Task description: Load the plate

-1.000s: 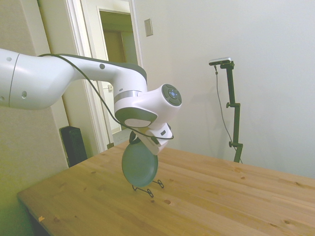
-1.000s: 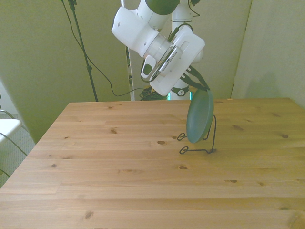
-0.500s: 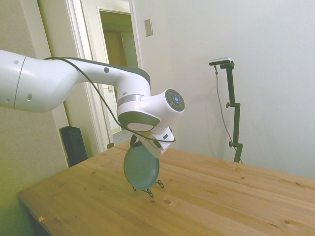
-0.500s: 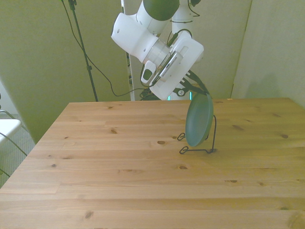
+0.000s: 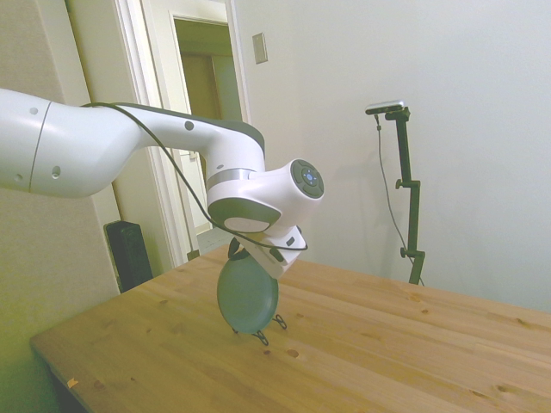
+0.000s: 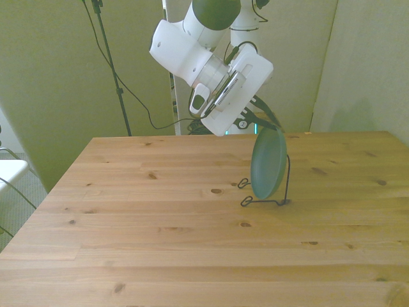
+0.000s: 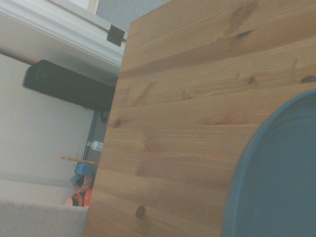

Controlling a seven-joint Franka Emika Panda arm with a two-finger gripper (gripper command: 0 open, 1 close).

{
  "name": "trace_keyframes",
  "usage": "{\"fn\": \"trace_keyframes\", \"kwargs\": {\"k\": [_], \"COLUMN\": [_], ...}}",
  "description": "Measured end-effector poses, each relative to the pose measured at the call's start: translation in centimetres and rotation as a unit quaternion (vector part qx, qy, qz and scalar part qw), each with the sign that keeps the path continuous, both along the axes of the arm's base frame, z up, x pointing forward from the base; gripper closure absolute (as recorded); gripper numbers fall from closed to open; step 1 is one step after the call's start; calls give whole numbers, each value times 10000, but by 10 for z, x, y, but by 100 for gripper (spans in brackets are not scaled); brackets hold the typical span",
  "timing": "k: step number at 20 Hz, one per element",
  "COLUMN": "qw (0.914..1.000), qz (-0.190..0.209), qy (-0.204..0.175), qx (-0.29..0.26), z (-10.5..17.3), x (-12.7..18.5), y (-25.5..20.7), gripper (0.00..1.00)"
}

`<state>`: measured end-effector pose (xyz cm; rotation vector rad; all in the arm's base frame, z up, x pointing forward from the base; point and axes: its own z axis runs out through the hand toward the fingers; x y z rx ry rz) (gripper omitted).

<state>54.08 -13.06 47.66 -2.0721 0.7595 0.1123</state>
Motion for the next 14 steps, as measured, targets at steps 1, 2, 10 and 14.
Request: {"fn": "trace_keyframes", "kwargs": {"k": [1, 2, 10, 14], "qw": [10000, 10000, 10000, 9989], "qz": [4, 6, 11, 7], "qy": [-5, -8, -8, 145], "qx": [-1, -2, -23, -456], "z": [0, 0, 1, 17], "x": [0, 0, 0, -3], "y": [0, 0, 0, -4], "gripper": [0, 0, 0, 0]}}
